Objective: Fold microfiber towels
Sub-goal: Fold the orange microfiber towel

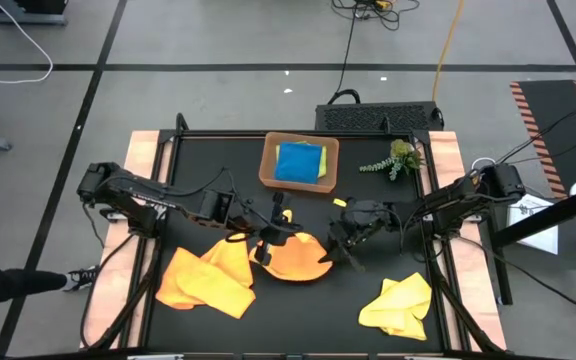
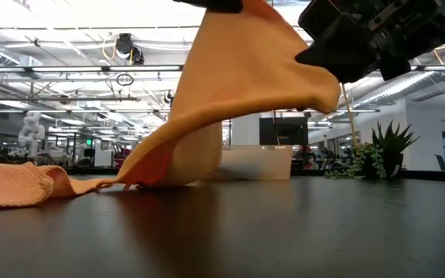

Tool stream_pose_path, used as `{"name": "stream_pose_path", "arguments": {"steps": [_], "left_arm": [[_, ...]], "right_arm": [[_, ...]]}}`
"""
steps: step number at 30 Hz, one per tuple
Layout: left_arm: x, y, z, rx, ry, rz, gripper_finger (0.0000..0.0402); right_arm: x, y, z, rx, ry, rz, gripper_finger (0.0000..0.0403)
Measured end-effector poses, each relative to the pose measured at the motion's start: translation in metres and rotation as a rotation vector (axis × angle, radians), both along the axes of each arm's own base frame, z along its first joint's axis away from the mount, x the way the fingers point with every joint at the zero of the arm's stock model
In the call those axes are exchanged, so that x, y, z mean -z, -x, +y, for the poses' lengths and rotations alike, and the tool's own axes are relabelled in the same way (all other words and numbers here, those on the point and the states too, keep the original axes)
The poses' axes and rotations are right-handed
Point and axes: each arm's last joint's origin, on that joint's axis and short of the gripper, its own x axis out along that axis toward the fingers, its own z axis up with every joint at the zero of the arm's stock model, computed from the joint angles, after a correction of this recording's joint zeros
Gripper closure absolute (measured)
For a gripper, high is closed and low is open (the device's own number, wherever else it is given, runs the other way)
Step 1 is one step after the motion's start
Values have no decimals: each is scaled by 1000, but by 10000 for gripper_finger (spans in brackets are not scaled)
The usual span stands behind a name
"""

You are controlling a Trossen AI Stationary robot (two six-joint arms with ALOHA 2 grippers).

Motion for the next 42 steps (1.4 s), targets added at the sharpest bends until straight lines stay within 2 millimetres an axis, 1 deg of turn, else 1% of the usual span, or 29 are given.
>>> {"name": "stream_pose_path", "arguments": {"steps": [3, 6, 10, 12, 14, 17, 21, 25, 28, 30, 32, 34, 38, 40, 42], "left_arm": [[-3, 0, 0, -16, 14, -21, 399], [-6, 2, -1, -34, 6, -28, 399], [-9, 4, -3, -55, 32, -54, 400], [-12, 6, -6, -61, 60, -60, 399], [-16, 7, -10, -65, 92, -85, 399], [-17, 11, -20, -70, 141, -87, 400], [-24, 16, -39, -67, 260, -126, 400], [-29, 21, -62, -90, 401, -173, 400], [-35, 26, -80, -80, 501, -213, 400], [-37, 30, -90, -68, 543, -227, 400], [-37, 33, -97, -86, 568, -235, 400], [-35, 34, -98, -112, 592, -217, 400], [-20, 28, -99, -170, 643, -130, 400], [-11, 23, -104, -160, 692, -87, 401], [-6, 21, -113, -120, 722, -68, 401]], "right_arm": [[0, 1, 4, -7, -9, 6, 382], [0, 1, 7, -14, -7, 6, 378], [-1, 2, 13, -1, 5, -2, 397], [-5, 4, 17, -17, 0, -19, 399], [-15, 8, 21, -32, -12, -56, 400], [-32, 17, 30, -74, -41, -113, 401], [-62, 36, 42, -160, -86, -227, 402], [-87, 57, 50, -205, -156, -308, 402], [-100, 68, 52, -213, -205, -335, 402], [-104, 72, 53, -214, -232, -331, 402], [-107, 72, 54, -209, -250, -306, 402], [-107, 71, 54, -183, -249, -256, 402], [-101, 66, 57, -148, -242, -143, 403], [-96, 64, 63, -164, -263, -105, 403], [-93, 64, 72, -188, -283, -86, 403]]}}
